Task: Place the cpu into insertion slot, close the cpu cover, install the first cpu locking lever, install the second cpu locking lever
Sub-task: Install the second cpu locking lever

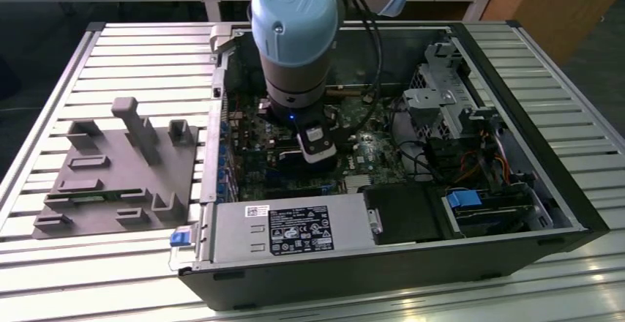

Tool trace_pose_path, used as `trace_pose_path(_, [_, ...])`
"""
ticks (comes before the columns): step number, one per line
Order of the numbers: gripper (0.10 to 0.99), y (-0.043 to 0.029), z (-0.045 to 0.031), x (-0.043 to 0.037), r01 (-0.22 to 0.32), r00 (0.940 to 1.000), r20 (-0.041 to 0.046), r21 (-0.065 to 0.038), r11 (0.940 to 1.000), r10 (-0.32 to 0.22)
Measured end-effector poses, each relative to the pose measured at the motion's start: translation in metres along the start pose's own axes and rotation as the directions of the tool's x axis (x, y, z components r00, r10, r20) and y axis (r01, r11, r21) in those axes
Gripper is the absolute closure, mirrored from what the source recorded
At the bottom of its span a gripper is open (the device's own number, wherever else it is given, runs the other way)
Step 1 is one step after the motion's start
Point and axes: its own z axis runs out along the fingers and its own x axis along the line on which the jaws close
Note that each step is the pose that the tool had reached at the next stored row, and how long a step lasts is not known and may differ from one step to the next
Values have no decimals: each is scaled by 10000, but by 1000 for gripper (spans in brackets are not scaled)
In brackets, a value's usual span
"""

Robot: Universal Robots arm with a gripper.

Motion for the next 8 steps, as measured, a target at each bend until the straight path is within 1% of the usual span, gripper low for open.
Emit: trace_pose_path(8, [984,7,22,5,1,10000,-1,3,10000,-1])
